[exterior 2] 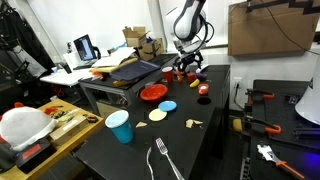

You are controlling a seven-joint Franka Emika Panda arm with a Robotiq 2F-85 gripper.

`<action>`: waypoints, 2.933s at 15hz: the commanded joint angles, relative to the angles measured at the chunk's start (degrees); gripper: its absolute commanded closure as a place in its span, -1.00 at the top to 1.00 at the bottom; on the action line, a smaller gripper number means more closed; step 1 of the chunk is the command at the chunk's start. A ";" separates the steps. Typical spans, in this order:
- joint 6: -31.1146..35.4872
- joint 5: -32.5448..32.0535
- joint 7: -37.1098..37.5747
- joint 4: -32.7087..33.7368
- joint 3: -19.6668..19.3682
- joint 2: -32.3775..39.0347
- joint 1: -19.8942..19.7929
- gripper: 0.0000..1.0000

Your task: Move the banana to the left

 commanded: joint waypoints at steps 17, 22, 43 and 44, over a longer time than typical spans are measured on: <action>-0.61 11.77 10.83 7.65 -5.52 10.68 -2.16 1.00; -0.62 13.06 11.57 7.59 -5.54 9.97 -0.79 1.00; -0.78 12.43 12.88 6.99 -5.44 11.64 -0.50 1.00; -0.70 11.53 14.01 6.49 -5.94 11.58 0.37 1.00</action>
